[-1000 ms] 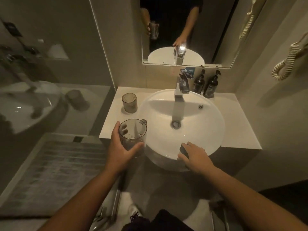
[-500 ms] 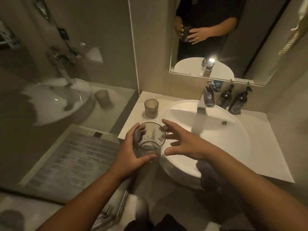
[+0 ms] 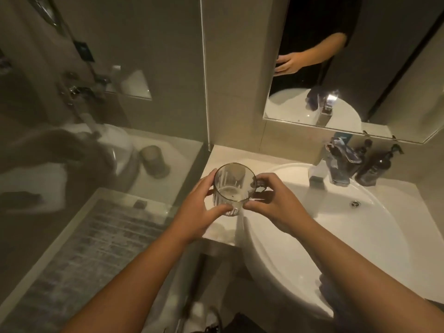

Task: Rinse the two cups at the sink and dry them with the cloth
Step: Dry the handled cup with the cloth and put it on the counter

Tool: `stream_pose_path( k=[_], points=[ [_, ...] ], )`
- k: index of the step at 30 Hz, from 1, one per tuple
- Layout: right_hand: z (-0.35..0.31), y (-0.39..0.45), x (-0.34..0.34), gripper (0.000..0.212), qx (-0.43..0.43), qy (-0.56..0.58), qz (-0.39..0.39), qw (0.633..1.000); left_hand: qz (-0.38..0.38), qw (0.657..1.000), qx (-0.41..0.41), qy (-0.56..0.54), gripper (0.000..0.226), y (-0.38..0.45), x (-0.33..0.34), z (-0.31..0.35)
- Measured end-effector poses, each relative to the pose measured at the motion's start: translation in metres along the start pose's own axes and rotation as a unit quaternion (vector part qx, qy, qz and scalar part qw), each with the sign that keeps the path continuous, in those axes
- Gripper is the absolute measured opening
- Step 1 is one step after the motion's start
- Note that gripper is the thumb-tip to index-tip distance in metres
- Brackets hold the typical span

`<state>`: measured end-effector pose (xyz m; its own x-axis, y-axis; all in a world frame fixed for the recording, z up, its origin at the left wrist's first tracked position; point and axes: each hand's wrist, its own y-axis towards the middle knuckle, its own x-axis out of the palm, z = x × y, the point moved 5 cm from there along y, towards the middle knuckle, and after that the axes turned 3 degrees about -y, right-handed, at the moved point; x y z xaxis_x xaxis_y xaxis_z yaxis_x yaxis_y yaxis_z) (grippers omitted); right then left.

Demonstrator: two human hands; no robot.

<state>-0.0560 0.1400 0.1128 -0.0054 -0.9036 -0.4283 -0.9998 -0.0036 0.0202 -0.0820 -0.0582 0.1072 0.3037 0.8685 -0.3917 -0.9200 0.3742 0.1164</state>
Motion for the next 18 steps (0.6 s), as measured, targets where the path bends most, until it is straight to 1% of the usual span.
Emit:
stream_pose_path(
  k=[3,6,9,12,18],
  points=[
    [0.003,0.042,-0.015,0.057,0.001,0.01,0.063,0.998,-0.01,1.0,0.002,0.013,0.082,0.057,-0.002,-0.006],
    [0.008,0.097,-0.032,0.061,0.003,-0.013,0.089,0.996,-0.015,1.0,0.002,0.008,0.08,0.12,-0.004,-0.01],
    [0.019,0.157,-0.041,0.063,0.01,-0.034,0.093,0.995,-0.029,1.0,-0.005,0.001,0.079,0.18,-0.006,-0.021],
    [0.045,0.209,-0.038,0.065,0.019,-0.053,0.091,0.994,-0.033,0.999,-0.041,0.015,0.073,0.227,-0.007,-0.047],
    [0.107,0.276,-0.015,0.068,0.045,-0.064,0.058,0.995,-0.014,0.996,-0.084,-0.026,0.065,0.271,0.009,-0.108]
  ],
)
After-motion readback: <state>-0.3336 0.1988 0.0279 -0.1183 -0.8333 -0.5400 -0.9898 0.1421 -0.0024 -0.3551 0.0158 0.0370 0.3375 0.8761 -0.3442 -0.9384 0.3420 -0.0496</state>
